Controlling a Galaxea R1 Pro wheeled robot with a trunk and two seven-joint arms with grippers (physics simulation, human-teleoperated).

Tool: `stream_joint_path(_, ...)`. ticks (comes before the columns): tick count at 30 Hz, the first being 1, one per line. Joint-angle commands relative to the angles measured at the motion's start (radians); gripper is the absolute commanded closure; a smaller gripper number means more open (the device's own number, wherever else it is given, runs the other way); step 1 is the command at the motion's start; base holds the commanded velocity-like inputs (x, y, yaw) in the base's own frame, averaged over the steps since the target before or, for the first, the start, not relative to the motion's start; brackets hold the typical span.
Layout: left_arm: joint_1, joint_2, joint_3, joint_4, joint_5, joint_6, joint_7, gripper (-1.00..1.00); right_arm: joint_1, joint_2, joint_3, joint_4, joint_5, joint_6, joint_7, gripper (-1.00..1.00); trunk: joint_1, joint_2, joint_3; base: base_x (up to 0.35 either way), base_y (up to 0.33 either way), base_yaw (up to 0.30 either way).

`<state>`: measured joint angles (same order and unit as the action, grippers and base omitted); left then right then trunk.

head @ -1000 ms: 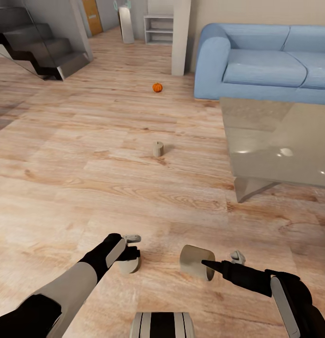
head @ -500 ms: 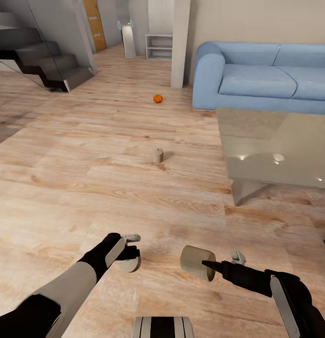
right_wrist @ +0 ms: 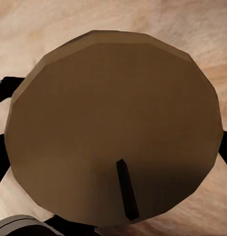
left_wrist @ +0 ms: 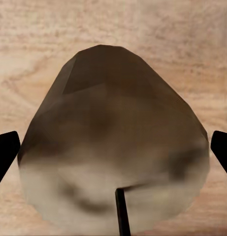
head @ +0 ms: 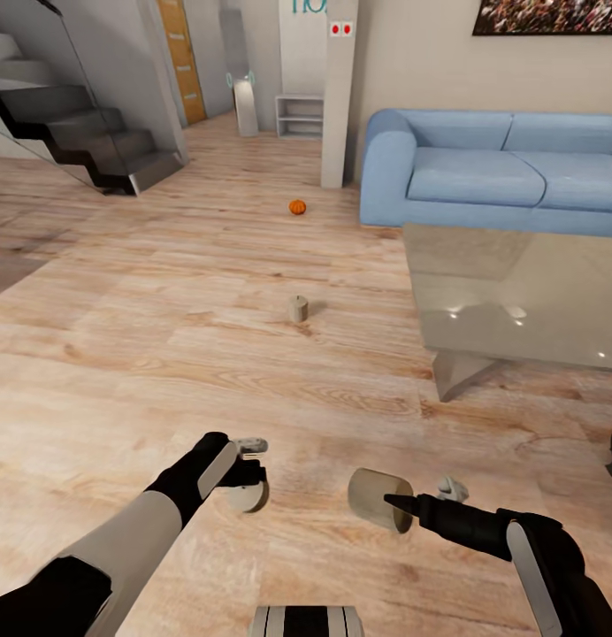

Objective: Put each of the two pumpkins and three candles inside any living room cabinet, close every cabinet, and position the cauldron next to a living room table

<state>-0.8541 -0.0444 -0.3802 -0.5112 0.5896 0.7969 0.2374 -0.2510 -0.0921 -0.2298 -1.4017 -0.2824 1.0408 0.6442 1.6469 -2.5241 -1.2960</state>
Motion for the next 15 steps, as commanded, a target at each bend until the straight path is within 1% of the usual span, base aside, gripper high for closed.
stream_joint_path(1,0.000,0.001,-0.006,-0.013,0.009,0.011,0.011,1.00,-0.001,0.001,-0.002,-0.001,0.001,0.006,0.000,1.00,-0.001,0.000,0.003,0.000,0.000,0.000)
stream_joint_path(6,0.002,0.003,-0.004,-0.116,0.012,0.072,0.012,1.00,-0.001,0.002,-0.002,-0.001,0.003,0.006,-0.023,1.00,-0.003,0.001,0.022,0.000,0.000,0.000)
stream_joint_path(10,0.002,0.004,-0.003,-0.151,0.018,0.087,0.012,1.00,-0.001,0.004,-0.002,-0.002,0.003,0.006,-0.040,1.00,-0.005,0.002,0.038,-0.028,0.000,-0.006)
stream_joint_path(12,0.003,0.004,-0.003,-0.159,0.020,0.091,0.012,1.00,-0.001,0.004,-0.001,-0.002,0.003,0.006,-0.070,1.00,-0.005,0.003,0.046,-0.179,0.028,-0.098)
stream_joint_path(15,0.003,0.004,-0.002,-0.165,0.022,0.096,0.013,1.00,-0.001,0.006,0.006,-0.002,0.002,0.006,-0.136,1.00,-0.007,0.003,0.057,-0.253,0.109,-0.202)
